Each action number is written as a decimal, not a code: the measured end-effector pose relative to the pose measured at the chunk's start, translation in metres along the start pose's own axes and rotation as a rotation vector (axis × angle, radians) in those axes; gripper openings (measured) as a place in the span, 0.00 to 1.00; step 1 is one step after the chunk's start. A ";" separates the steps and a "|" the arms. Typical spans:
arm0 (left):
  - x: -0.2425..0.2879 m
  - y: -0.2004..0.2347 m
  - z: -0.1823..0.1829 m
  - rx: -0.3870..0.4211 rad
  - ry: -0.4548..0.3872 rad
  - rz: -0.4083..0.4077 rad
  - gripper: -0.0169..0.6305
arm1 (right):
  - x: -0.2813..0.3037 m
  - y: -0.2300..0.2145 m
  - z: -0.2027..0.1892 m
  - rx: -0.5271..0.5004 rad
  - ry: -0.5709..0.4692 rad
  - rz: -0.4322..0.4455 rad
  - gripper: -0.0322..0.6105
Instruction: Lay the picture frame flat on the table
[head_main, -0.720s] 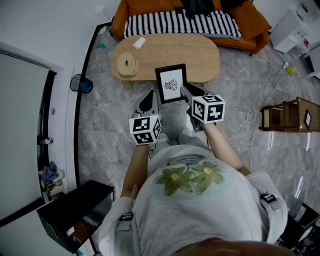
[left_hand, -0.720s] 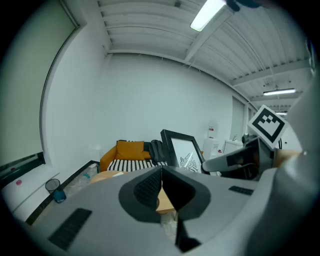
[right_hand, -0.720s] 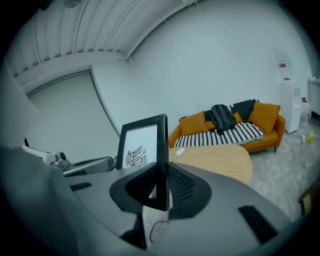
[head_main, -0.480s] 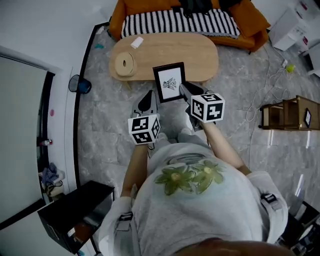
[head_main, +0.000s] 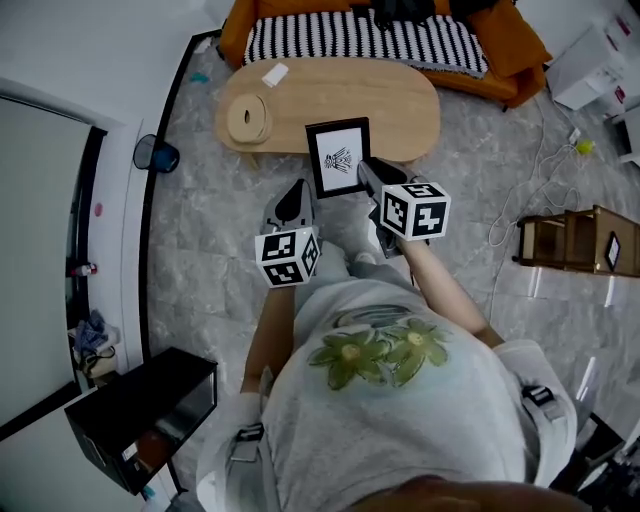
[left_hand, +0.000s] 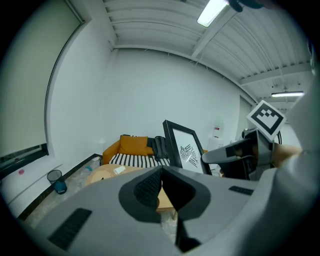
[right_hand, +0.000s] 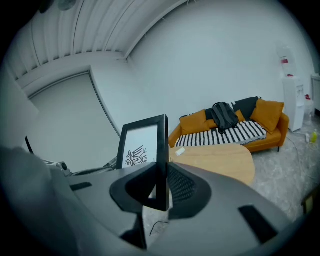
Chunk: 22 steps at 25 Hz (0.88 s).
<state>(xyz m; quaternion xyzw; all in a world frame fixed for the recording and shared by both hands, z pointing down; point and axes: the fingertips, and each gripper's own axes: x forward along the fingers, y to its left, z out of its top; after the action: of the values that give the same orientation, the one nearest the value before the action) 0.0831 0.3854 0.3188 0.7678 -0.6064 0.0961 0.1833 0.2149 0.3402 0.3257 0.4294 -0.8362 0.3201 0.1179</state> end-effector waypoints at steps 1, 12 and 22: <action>0.003 0.003 -0.001 -0.004 0.005 0.005 0.05 | 0.004 -0.001 0.001 0.003 0.004 0.002 0.17; 0.071 0.055 0.020 -0.024 0.031 -0.003 0.05 | 0.079 -0.014 0.035 0.024 0.029 -0.016 0.17; 0.141 0.113 0.055 -0.014 0.058 -0.040 0.05 | 0.155 -0.023 0.084 0.044 0.035 -0.061 0.17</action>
<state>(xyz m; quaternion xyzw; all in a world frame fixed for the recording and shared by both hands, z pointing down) 0.0042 0.2148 0.3389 0.7753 -0.5861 0.1106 0.2078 0.1463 0.1770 0.3445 0.4516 -0.8133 0.3419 0.1328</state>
